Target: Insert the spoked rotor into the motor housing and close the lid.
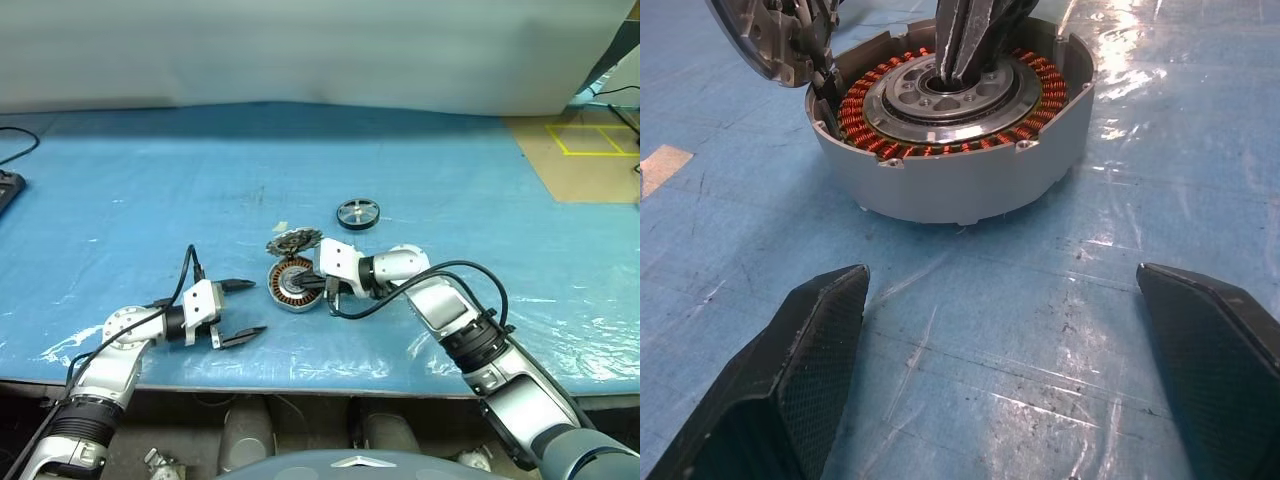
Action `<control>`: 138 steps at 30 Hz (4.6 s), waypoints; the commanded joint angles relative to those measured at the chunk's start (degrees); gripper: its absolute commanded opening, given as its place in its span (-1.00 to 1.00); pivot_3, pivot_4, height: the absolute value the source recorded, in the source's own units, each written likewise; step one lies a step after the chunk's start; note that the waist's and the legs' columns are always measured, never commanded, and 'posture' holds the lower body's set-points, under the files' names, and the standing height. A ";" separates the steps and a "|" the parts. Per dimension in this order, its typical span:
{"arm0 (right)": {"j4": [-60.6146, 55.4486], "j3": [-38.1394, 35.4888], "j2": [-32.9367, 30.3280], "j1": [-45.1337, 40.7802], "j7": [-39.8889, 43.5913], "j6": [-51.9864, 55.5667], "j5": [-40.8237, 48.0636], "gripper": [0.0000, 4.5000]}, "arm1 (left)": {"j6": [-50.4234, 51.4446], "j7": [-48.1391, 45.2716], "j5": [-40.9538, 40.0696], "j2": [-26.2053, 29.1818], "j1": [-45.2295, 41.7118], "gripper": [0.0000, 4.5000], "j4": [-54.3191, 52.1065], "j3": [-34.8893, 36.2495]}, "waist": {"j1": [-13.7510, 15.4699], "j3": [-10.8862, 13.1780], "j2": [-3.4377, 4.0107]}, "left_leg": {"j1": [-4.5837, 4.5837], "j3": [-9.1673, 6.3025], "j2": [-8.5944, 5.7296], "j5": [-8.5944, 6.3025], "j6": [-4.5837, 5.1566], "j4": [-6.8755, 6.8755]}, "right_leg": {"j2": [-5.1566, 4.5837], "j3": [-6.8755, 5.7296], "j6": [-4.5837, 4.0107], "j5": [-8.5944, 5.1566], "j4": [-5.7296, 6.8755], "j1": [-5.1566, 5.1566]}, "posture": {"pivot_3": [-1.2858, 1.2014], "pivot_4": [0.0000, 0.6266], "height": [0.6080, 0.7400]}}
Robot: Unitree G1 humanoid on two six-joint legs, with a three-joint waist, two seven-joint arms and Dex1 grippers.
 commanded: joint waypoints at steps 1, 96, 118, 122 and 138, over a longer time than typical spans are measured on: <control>4.03 3.26 -1.30 2.41 0.58 1.15 -3.25 -0.99 | -0.39 0.23 -0.36 0.28 -0.01 1.00 -0.95 0.41 | 0.00 -0.01 0.01 | 0.01 0.01 0.00 0.00 0.00 0.00 | 0.00 0.01 -0.01 0.00 0.00 0.00 | 0.03 -0.52 1.00; 31.77 -18.64 -8.44 -20.30 -4.30 -5.10 3.72 0.54 | -8.17 -0.06 0.35 -4.32 -4.56 1.00 11.60 0.03 | 0.09 0.00 0.02 | -0.24 0.67 0.02 0.03 0.00 0.02 | 0.05 0.60 -0.01 0.01 0.21 -0.66 | 0.03 -0.52 1.00; 55.41 -16.49 -0.54 -28.65 -7.45 -14.59 -3.72 0.54 | -8.31 2.26 0.66 -4.88 -2.96 1.00 10.28 -0.25 | 0.20 0.01 0.04 | -0.20 1.26 0.30 0.03 0.03 0.04 | 0.06 0.79 -0.06 0.00 0.23 -0.81 | 0.03 -0.52 1.00; 54.96 -16.64 -1.00 -27.62 -6.90 -15.00 -4.08 0.54 | -7.50 2.77 0.74 -4.70 -2.46 1.00 8.98 -0.41 | 0.20 0.01 0.04 | -0.22 1.29 0.31 0.02 0.03 0.03 | 0.07 0.81 -0.06 0.00 0.23 -0.85 | 0.03 -0.52 1.00; 50.64 -16.36 -0.85 -21.56 -3.39 -13.26 -4.33 -0.29 | -4.89 2.90 0.36 -3.85 -2.33 1.00 6.18 -0.27 | 0.08 0.00 0.01 | -0.09 1.40 0.42 0.00 0.05 0.00 | 0.14 0.89 -0.10 0.01 0.20 -0.82 | 0.03 -0.52 1.00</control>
